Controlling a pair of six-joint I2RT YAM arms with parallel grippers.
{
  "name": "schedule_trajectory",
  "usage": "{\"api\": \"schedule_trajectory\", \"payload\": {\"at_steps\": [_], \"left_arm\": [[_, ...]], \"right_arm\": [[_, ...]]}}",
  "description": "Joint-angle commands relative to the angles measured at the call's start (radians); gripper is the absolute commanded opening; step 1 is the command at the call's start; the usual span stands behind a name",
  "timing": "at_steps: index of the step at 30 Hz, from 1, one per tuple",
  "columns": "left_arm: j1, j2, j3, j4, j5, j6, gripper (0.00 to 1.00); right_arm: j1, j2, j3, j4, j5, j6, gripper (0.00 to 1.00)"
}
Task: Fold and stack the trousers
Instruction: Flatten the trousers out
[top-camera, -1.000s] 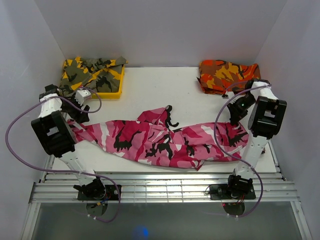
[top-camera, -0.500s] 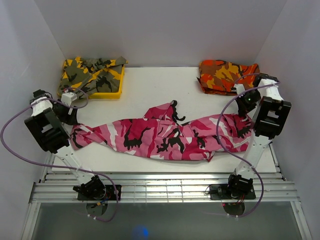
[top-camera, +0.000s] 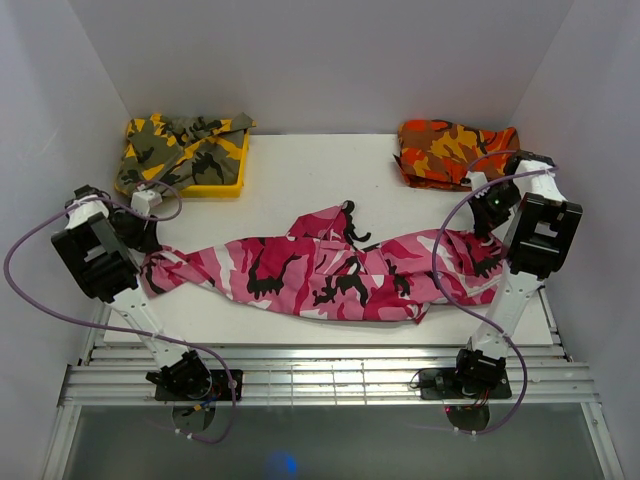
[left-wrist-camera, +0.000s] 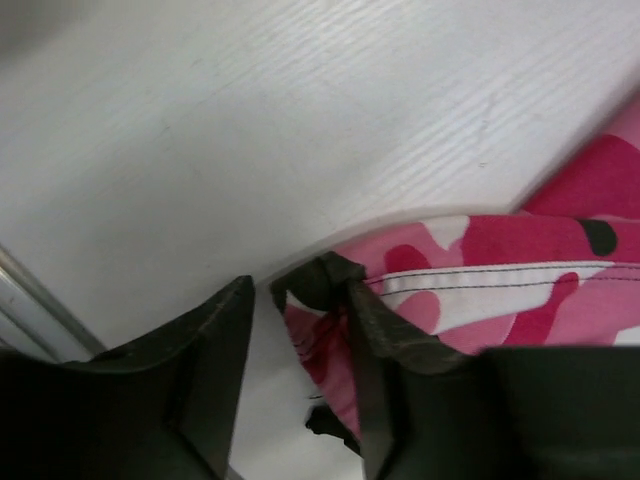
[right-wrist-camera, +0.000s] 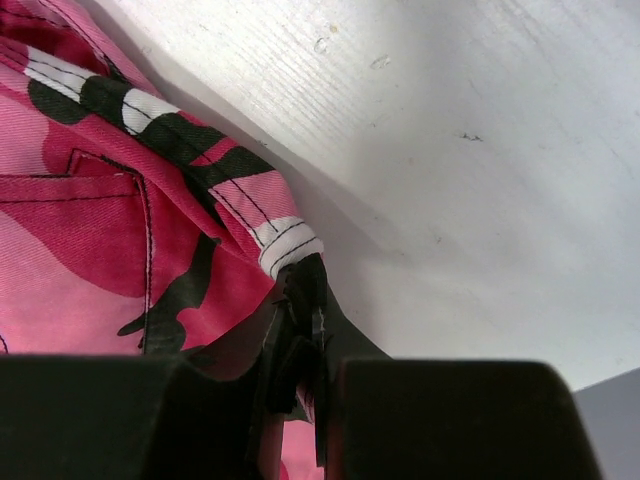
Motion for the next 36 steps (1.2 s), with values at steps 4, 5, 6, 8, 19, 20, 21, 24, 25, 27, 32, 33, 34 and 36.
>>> {"api": "schedule_trajectory", "payload": {"at_steps": [4,5,6,8,19,20,21,24,25,27,32,33,34,36], "left_arm": [[-0.004,-0.042,-0.034,-0.121,0.179,0.068,0.13],[-0.004,-0.043,-0.011,-0.122,0.191,0.053,0.04],[-0.001,-0.049,0.009,-0.119,0.204,0.039,0.00],[0.000,-0.052,0.089,-0.118,0.242,0.002,0.00],[0.052,-0.302,0.122,-0.032,0.385,0.223,0.00],[0.068,-0.387,0.058,-0.081,0.376,0.306,0.00],[0.075,-0.435,-0.019,-0.095,0.360,0.380,0.00],[0.103,-0.619,-0.356,-0.098,0.285,0.618,0.00],[0.108,-0.650,-0.505,-0.068,0.230,0.661,0.00],[0.115,-0.687,-0.613,-0.012,0.184,0.666,0.00],[0.152,-0.557,-0.631,0.158,0.102,0.469,0.22],[0.166,-0.530,-0.595,0.160,0.125,0.400,0.28],[0.175,-0.476,-0.554,0.148,0.136,0.366,0.40],[0.201,-0.430,-0.421,0.123,0.167,0.277,0.55]], "right_arm": [[0.001,-0.065,-0.010,-0.023,-0.033,0.025,0.08],[-0.001,-0.065,-0.007,-0.021,-0.035,0.030,0.08],[0.001,-0.065,0.004,-0.024,-0.040,0.033,0.08],[0.001,-0.063,0.016,-0.031,-0.041,0.039,0.08],[-0.004,-0.102,0.033,-0.040,-0.027,0.036,0.08],[-0.004,-0.108,0.024,-0.040,-0.023,0.031,0.08],[-0.006,-0.109,0.018,-0.038,-0.020,0.027,0.08],[-0.009,-0.114,-0.008,-0.035,-0.012,0.016,0.08],[-0.009,-0.115,-0.014,-0.035,-0.010,0.011,0.08],[-0.012,-0.117,-0.031,-0.031,-0.004,0.008,0.08],[-0.015,-0.126,-0.054,-0.025,0.025,-0.010,0.08],[-0.018,-0.126,-0.056,-0.021,0.032,-0.012,0.08],[-0.019,-0.128,-0.057,-0.021,0.036,-0.013,0.08],[-0.022,-0.131,-0.056,-0.020,0.043,-0.019,0.08]]}}
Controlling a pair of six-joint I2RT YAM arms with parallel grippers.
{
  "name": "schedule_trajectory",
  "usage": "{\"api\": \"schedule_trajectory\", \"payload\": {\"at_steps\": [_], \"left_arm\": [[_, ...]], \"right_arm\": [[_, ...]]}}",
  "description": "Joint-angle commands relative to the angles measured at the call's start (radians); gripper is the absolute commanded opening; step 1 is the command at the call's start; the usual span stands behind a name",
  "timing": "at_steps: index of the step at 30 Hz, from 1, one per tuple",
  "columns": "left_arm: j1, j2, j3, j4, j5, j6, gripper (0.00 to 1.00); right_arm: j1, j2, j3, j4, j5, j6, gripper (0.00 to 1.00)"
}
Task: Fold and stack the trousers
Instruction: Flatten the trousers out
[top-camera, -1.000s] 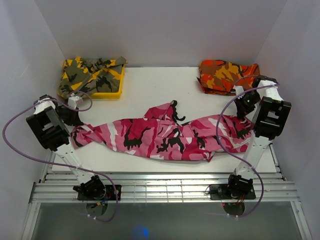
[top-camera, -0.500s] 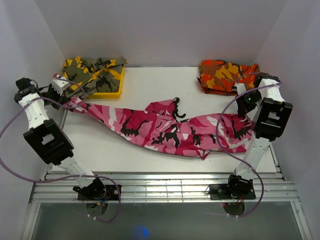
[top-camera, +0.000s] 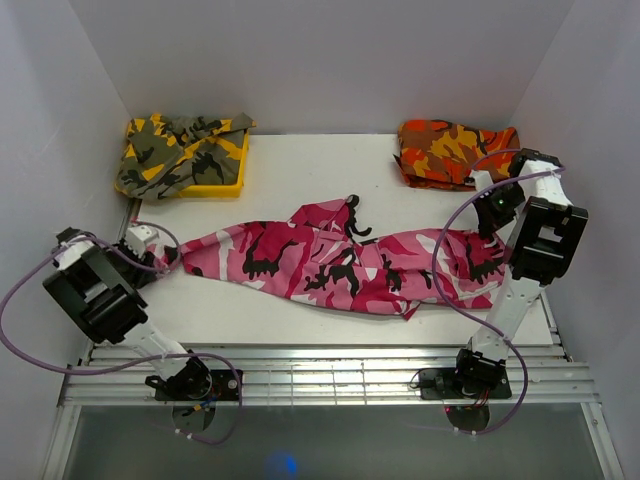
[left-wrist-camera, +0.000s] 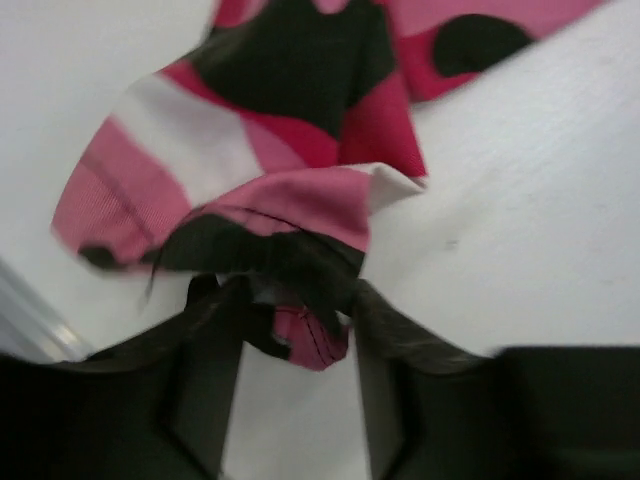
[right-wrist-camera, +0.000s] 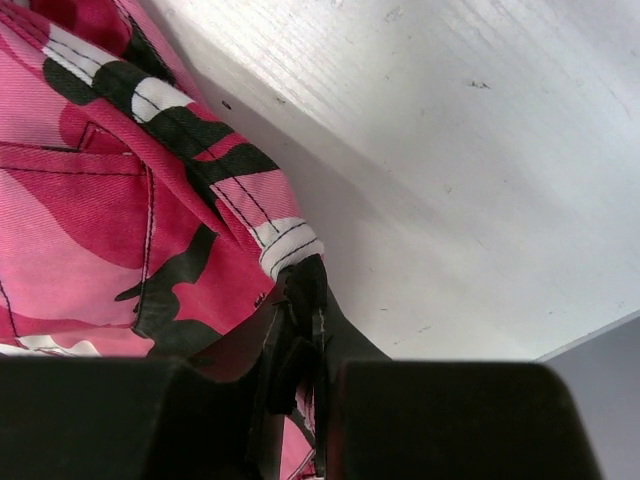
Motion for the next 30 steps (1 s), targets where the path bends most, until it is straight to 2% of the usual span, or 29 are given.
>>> {"api": "schedule_trajectory", "payload": {"at_steps": [1,3,6,9,10,16,19,22,23,25,26,30], "left_arm": [[0.044,0.050,0.198,0.067,0.055,-0.170,0.64],[0.061,0.082,0.331,0.066,0.098,-0.271,0.65],[0.062,0.118,0.449,0.063,0.141,-0.313,0.66],[0.058,0.141,0.511,0.049,0.212,-0.335,0.68],[0.050,0.158,0.569,-0.020,0.220,-0.297,0.68],[-0.028,0.233,0.652,-0.059,0.191,-0.347,0.69],[-0.073,0.231,0.634,0.015,0.181,-0.472,0.69],[-0.146,0.227,0.570,0.015,0.116,-0.460,0.65],[-0.178,0.221,0.498,0.014,0.100,-0.448,0.63],[-0.205,0.199,0.419,0.014,0.045,-0.413,0.57],[-0.220,0.196,0.387,0.011,0.016,-0.410,0.49],[-0.196,0.176,0.193,-0.032,-0.095,-0.361,0.36]], "right_arm": [[-0.014,-0.052,-0.008,-0.003,0.031,-0.029,0.08],[-0.013,-0.054,-0.005,0.003,0.033,-0.029,0.08],[-0.013,-0.042,0.011,-0.003,0.027,-0.027,0.08],[-0.013,-0.037,0.014,0.000,0.030,-0.025,0.08],[-0.014,-0.037,0.014,0.002,0.030,-0.029,0.08],[-0.014,-0.028,0.040,0.002,0.038,-0.039,0.08],[-0.013,-0.031,0.029,0.005,0.042,-0.048,0.08],[-0.013,-0.032,0.015,0.014,0.047,-0.050,0.08],[-0.013,-0.031,0.015,0.014,0.047,-0.050,0.08],[-0.014,-0.029,0.017,0.014,0.044,-0.049,0.08],[-0.014,-0.031,0.017,0.015,0.044,-0.048,0.08],[-0.019,-0.038,0.023,0.014,0.056,-0.062,0.08]]}}
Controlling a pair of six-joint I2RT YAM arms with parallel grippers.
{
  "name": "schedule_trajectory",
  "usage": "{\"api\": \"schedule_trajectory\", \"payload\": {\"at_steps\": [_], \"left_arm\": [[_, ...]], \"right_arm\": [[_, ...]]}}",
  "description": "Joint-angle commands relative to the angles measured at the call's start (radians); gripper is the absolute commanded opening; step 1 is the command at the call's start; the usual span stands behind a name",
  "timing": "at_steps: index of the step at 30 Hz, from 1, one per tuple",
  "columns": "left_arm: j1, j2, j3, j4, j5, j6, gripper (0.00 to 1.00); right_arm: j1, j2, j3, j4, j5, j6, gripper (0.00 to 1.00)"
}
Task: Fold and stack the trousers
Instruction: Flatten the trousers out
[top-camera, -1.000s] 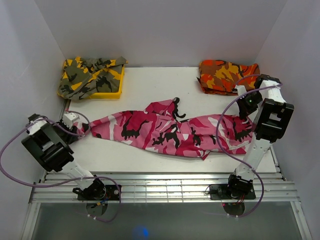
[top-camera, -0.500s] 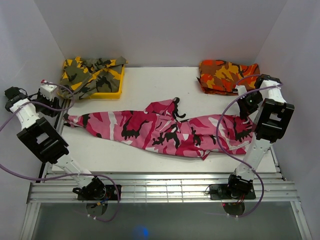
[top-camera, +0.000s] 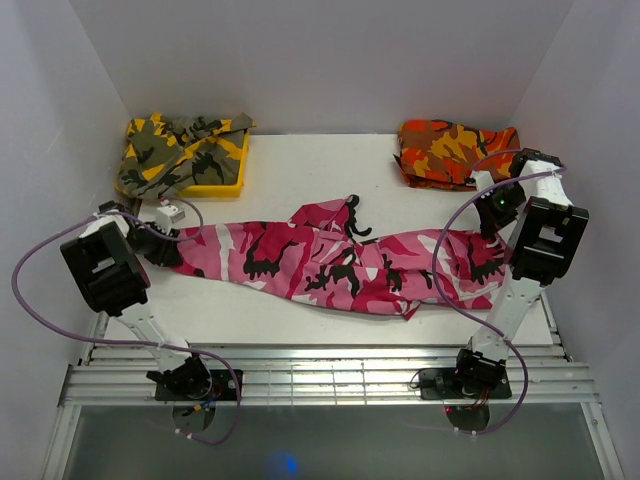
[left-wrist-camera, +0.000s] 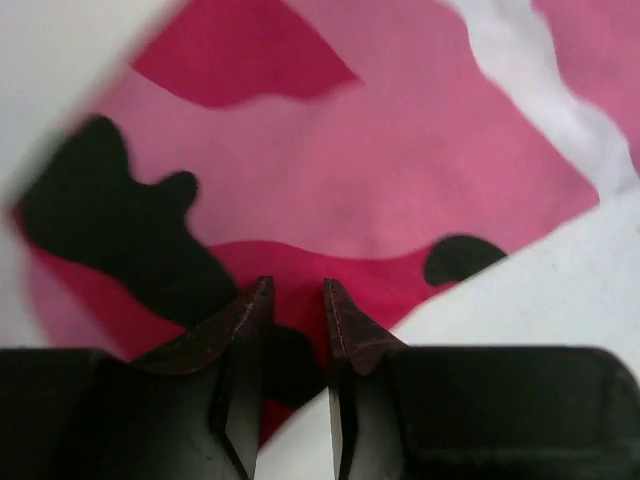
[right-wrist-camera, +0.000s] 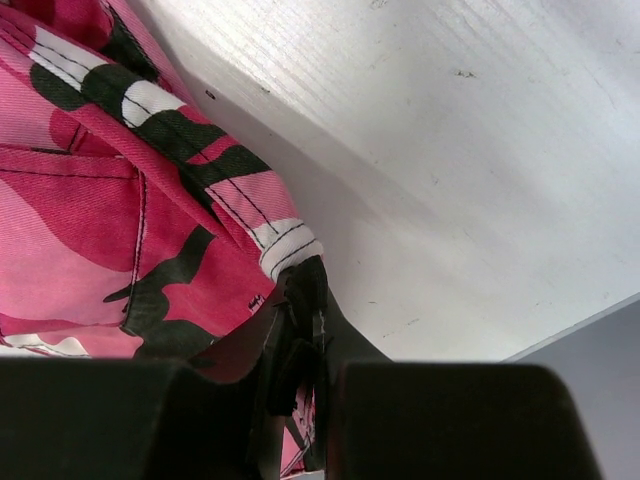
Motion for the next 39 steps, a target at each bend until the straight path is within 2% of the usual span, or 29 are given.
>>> {"api": "schedule_trajectory", "payload": {"at_steps": [1,4,6,11,14,20,23,25,31,33,34,36,37,39], "left_arm": [[0.050,-0.075,-0.132,-0.049,-0.130,0.078,0.35],[0.077,-0.118,-0.180,-0.064,-0.137,0.115,0.34],[0.096,-0.127,-0.130,-0.119,-0.079,0.132,0.37],[0.094,-0.065,0.196,-0.236,0.061,0.082,0.54],[0.052,-0.022,0.277,-0.227,0.037,0.105,0.59],[-0.025,0.101,0.311,-0.106,-0.034,0.088,0.61],[-0.032,0.191,0.374,-0.117,-0.069,0.091,0.62],[-0.035,0.216,0.377,-0.164,-0.093,0.155,0.63],[-0.037,0.209,0.238,-0.169,-0.126,0.250,0.62],[-0.037,0.204,0.219,-0.163,-0.117,0.254,0.53],[-0.037,0.208,0.217,-0.164,-0.111,0.249,0.43],[-0.037,0.210,0.236,-0.176,-0.088,0.234,0.37],[-0.037,0.209,0.249,-0.180,-0.078,0.223,0.37],[-0.034,0.210,0.318,-0.228,-0.034,0.206,0.50]], "right_arm": [[-0.013,-0.035,0.026,0.009,0.033,-0.048,0.08],[-0.011,-0.026,0.031,0.011,0.045,-0.057,0.08],[-0.011,-0.023,0.040,0.008,0.041,-0.057,0.08],[-0.011,-0.019,0.057,-0.011,0.019,-0.067,0.08],[-0.010,-0.020,0.071,-0.025,-0.014,-0.077,0.08],[-0.002,-0.015,0.126,-0.040,-0.053,-0.070,0.08],[-0.002,-0.019,0.138,-0.048,-0.051,-0.074,0.08],[-0.002,-0.022,0.137,-0.049,-0.047,-0.077,0.08],[0.001,-0.020,0.137,-0.057,-0.047,-0.094,0.08],[0.004,-0.019,0.149,-0.060,-0.057,-0.093,0.08],[0.005,-0.019,0.155,-0.060,-0.062,-0.090,0.08],[0.012,-0.014,0.184,-0.055,-0.067,-0.071,0.08],[0.013,-0.005,0.196,-0.061,-0.067,-0.068,0.08],[0.016,0.001,0.226,-0.075,-0.065,-0.068,0.08]]}}
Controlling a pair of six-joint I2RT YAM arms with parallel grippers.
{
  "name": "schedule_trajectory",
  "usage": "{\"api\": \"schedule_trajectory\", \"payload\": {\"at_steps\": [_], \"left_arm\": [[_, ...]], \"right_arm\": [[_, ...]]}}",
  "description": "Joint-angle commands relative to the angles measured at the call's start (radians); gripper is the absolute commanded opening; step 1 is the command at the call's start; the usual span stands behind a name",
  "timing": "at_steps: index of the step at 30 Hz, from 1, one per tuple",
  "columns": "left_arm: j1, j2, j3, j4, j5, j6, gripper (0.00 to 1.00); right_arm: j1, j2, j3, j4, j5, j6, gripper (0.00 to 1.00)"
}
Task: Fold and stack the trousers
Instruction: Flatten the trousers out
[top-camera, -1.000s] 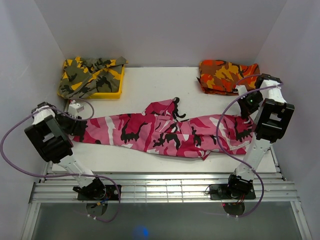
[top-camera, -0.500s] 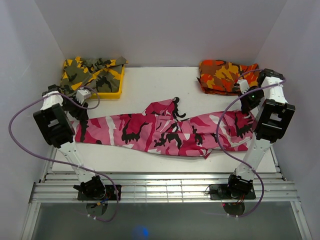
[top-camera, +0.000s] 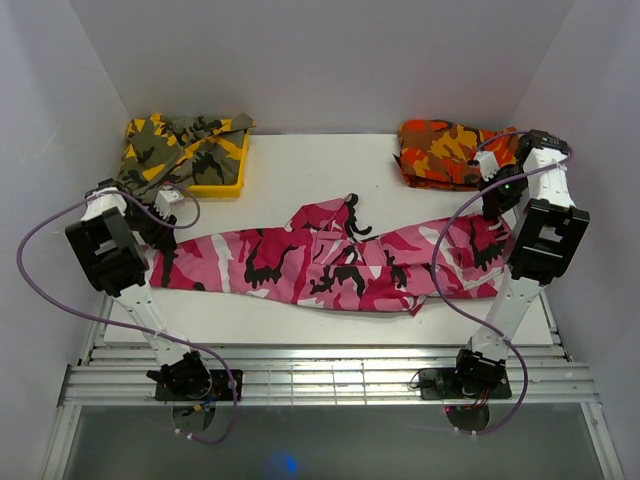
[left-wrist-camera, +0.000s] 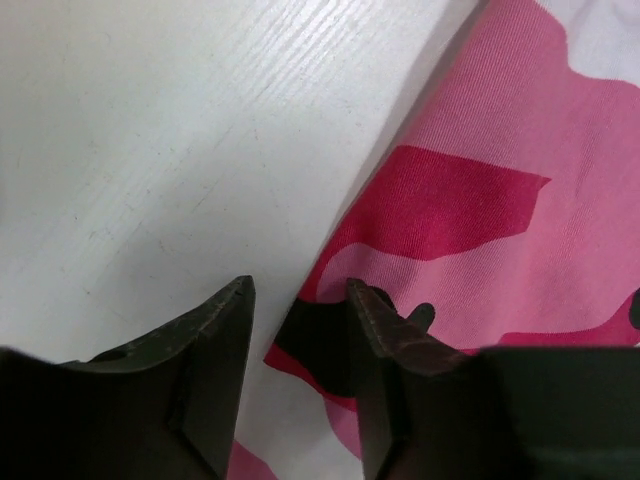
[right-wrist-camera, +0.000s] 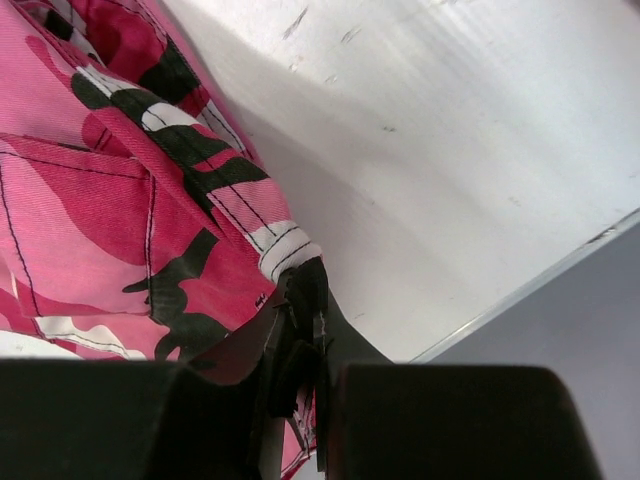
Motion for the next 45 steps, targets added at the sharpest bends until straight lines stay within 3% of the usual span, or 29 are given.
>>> {"api": "schedule_trajectory", "payload": {"at_steps": [1,6,14,18,22,24,26,33,35,39,41,43,44,45], "left_arm": [[0.004,0.001,0.071,-0.116,0.058,-0.013,0.54],[-0.010,-0.031,0.154,-0.224,0.129,0.014,0.63],[-0.030,-0.048,0.054,-0.224,0.097,0.053,0.63],[-0.033,-0.046,-0.024,-0.112,0.049,0.031,0.62],[-0.039,-0.042,-0.088,-0.026,-0.010,0.022,0.47],[-0.039,-0.042,-0.090,0.010,-0.014,-0.002,0.29],[-0.039,-0.031,-0.050,0.049,-0.003,-0.056,0.00],[-0.024,-0.012,0.212,0.164,0.094,-0.310,0.00],[-0.015,-0.037,0.243,0.179,0.115,-0.349,0.00],[0.031,-0.184,0.162,0.305,0.167,-0.370,0.00],[0.080,-0.313,0.026,0.345,0.239,-0.328,0.00],[0.137,-0.464,-0.100,0.388,0.291,-0.256,0.00],[0.151,-0.515,-0.245,0.406,0.310,-0.217,0.00],[0.164,-0.561,-0.318,0.429,0.312,-0.131,0.00]], "right_arm": [[0.007,-0.001,0.080,-0.017,-0.021,-0.028,0.08],[0.008,-0.009,0.067,-0.010,-0.021,-0.028,0.08],[0.008,-0.013,0.063,-0.005,-0.032,-0.022,0.08],[0.007,-0.021,0.063,0.004,-0.030,-0.026,0.08],[0.008,-0.033,0.064,0.010,-0.030,-0.026,0.08],[0.007,-0.036,0.064,0.027,-0.035,-0.009,0.08],[0.008,-0.038,0.075,0.067,-0.038,0.020,0.08],[0.007,0.056,0.403,0.087,-0.042,0.126,0.08],[0.005,0.025,0.430,0.111,-0.045,0.126,0.08],[-0.035,-0.218,0.221,0.217,-0.131,0.092,0.08],[-0.090,-0.322,0.097,0.259,-0.233,0.030,0.08],[-0.155,-0.488,-0.150,0.346,-0.306,-0.052,0.08],[-0.171,-0.549,-0.242,0.375,-0.358,-0.163,0.08],[-0.188,-0.664,-0.429,0.407,-0.373,-0.220,0.08]]}}
